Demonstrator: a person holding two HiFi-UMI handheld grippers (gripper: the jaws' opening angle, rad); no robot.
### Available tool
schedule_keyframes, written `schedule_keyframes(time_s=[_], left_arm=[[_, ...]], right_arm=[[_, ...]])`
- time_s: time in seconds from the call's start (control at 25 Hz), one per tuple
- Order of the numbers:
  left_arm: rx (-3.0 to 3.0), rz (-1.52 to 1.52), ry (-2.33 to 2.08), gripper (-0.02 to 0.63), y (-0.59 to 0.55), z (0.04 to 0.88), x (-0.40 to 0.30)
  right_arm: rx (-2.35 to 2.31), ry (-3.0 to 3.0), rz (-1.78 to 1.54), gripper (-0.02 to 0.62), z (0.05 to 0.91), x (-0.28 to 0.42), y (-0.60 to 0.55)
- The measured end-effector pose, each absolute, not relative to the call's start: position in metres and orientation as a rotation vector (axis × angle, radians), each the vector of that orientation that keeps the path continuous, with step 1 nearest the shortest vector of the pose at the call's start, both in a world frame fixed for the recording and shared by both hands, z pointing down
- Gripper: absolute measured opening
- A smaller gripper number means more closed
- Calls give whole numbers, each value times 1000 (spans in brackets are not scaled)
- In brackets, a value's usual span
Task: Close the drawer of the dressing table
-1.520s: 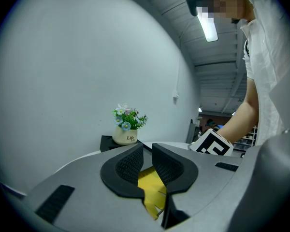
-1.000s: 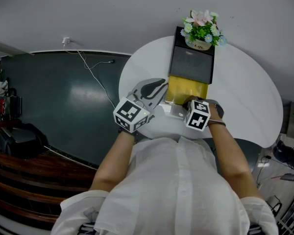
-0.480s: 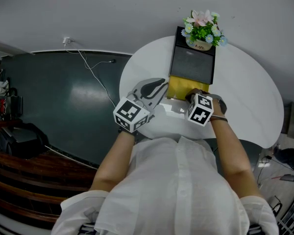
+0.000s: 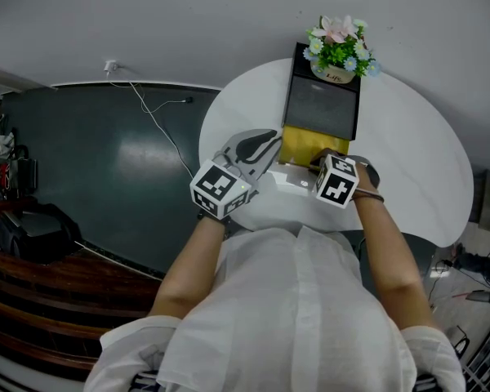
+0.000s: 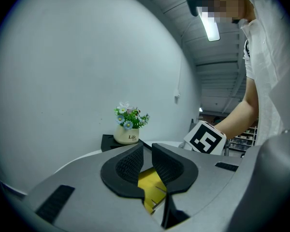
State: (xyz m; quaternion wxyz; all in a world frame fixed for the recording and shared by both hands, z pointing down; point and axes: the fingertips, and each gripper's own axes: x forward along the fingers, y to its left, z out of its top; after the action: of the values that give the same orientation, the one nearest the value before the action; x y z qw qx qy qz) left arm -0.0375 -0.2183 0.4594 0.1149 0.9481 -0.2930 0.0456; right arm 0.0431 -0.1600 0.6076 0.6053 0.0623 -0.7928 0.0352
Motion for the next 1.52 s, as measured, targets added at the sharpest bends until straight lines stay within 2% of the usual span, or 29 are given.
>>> schedule_keyframes(time_s=[0.28, 1.52], left_arm=[[2779, 131, -863, 49, -219, 459, -38], [2765, 149, -881, 49, -224, 460, -36]], right_arm=[[180, -1804, 7, 23, 621, 42, -160], [277, -1754, -34, 21, 618, 51, -221]])
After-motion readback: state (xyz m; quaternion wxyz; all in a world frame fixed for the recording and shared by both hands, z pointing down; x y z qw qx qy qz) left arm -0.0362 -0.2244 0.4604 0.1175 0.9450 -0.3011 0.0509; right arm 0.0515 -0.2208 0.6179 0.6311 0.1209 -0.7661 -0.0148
